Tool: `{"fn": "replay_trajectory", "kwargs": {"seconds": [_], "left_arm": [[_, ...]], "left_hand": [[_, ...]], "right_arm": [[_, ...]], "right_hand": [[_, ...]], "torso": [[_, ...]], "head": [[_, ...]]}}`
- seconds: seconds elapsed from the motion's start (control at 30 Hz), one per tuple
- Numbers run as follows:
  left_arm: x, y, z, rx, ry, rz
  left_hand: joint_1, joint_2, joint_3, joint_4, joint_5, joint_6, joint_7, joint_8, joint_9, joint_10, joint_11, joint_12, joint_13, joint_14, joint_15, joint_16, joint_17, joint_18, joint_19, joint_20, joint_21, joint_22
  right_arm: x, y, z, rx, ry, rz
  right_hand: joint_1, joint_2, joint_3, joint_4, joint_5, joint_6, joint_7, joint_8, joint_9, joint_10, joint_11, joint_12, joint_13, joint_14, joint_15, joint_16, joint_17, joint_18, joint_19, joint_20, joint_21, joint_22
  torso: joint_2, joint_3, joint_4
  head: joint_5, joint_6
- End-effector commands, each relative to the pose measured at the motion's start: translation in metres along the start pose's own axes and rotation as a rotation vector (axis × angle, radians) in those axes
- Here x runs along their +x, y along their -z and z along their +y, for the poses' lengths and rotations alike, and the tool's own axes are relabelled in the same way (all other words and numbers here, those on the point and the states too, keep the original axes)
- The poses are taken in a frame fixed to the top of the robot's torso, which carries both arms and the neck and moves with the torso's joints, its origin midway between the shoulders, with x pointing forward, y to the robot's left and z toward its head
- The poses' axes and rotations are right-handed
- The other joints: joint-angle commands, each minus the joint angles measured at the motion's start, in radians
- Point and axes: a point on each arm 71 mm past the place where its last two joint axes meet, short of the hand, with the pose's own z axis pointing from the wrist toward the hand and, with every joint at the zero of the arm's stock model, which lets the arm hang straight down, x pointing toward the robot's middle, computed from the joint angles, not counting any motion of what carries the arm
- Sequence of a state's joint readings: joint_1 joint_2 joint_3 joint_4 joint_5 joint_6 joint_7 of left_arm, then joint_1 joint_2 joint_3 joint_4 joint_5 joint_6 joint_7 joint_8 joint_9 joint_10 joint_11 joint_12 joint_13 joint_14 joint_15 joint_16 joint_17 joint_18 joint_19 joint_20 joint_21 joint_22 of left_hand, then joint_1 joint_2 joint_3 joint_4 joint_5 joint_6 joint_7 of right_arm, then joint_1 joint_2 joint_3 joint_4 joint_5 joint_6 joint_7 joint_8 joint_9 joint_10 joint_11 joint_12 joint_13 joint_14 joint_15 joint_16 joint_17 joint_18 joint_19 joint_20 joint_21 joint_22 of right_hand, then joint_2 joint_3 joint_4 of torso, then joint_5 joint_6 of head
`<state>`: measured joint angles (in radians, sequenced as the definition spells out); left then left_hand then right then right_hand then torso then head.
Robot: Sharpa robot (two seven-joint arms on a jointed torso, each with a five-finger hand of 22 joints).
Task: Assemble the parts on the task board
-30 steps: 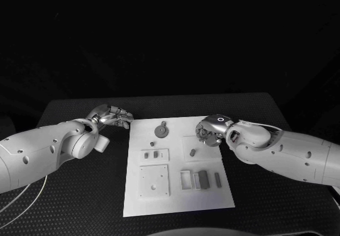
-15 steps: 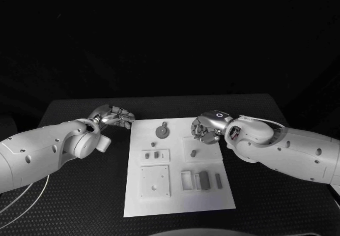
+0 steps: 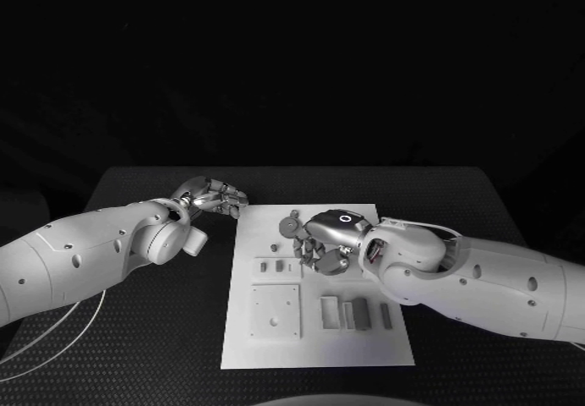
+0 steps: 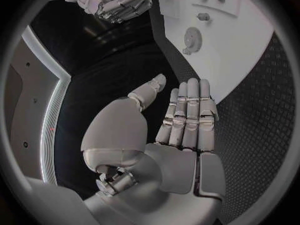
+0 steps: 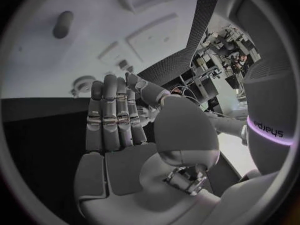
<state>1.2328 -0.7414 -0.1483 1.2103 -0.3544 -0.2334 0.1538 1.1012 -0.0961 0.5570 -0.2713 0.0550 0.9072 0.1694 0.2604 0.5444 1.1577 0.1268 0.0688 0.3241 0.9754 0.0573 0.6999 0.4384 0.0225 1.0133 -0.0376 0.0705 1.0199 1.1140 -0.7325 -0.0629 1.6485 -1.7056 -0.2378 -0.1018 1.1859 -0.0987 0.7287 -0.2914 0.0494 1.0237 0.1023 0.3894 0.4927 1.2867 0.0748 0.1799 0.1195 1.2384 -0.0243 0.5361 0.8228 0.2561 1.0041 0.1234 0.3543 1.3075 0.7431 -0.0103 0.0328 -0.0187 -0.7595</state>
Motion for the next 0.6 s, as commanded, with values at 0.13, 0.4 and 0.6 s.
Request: {"fn": "replay_trajectory", "kwargs": {"seconds": [0.13, 0.4, 0.6], "left_arm": [[0.002, -0.001, -0.003, 0.013, 0.013, -0.002], [0.006, -0.002, -0.004, 0.014, 0.015, 0.004], [0.006, -0.002, -0.004, 0.013, 0.015, 0.006]], "left_hand": [[-0.008, 0.000, -0.005, 0.004, 0.000, -0.007, -0.002, 0.006, -0.001, -0.008, -0.001, 0.000, -0.001, 0.006, 0.003, -0.005, 0.002, 0.003, 0.004, 0.000, -0.003, -0.002], [-0.008, 0.000, -0.006, 0.004, 0.000, -0.007, -0.002, 0.007, -0.001, -0.007, -0.001, 0.000, -0.001, 0.005, 0.003, -0.007, 0.004, 0.003, 0.004, 0.000, -0.003, -0.003], [-0.008, 0.000, -0.006, 0.004, 0.000, -0.007, -0.002, 0.007, -0.001, -0.007, -0.001, 0.000, -0.001, 0.005, 0.003, -0.008, 0.005, 0.002, 0.003, 0.000, -0.003, -0.003]], "right_arm": [[0.026, -0.010, 0.030, -0.107, 0.065, 0.078], [0.047, -0.008, 0.034, -0.119, 0.089, 0.138], [0.062, -0.009, 0.034, -0.123, 0.087, 0.154]], "right_hand": [[-0.010, 0.004, 0.005, 0.000, 0.001, 0.004, 0.003, 0.004, 0.002, 0.004, 0.000, -0.004, 0.001, 0.005, 0.001, 0.000, 0.002, 0.006, 0.006, 0.002, 0.002, 0.020], [-0.010, 0.004, 0.005, 0.000, 0.001, 0.004, 0.004, 0.004, 0.002, 0.004, 0.000, -0.006, 0.001, 0.005, 0.001, 0.000, 0.002, 0.006, 0.005, 0.002, 0.002, 0.020], [-0.010, 0.004, 0.005, 0.000, 0.001, 0.003, 0.004, 0.003, 0.003, 0.004, 0.000, -0.006, 0.002, 0.005, 0.001, 0.000, 0.003, 0.006, 0.005, 0.002, 0.002, 0.020]], "torso": [[0.001, -0.0005, 0.0008], [0.002, -0.0020, 0.0007], [0.002, -0.0007, -0.0002]], "head": [[0.017, -0.003], [0.026, -0.012], [0.035, -0.019]]}}
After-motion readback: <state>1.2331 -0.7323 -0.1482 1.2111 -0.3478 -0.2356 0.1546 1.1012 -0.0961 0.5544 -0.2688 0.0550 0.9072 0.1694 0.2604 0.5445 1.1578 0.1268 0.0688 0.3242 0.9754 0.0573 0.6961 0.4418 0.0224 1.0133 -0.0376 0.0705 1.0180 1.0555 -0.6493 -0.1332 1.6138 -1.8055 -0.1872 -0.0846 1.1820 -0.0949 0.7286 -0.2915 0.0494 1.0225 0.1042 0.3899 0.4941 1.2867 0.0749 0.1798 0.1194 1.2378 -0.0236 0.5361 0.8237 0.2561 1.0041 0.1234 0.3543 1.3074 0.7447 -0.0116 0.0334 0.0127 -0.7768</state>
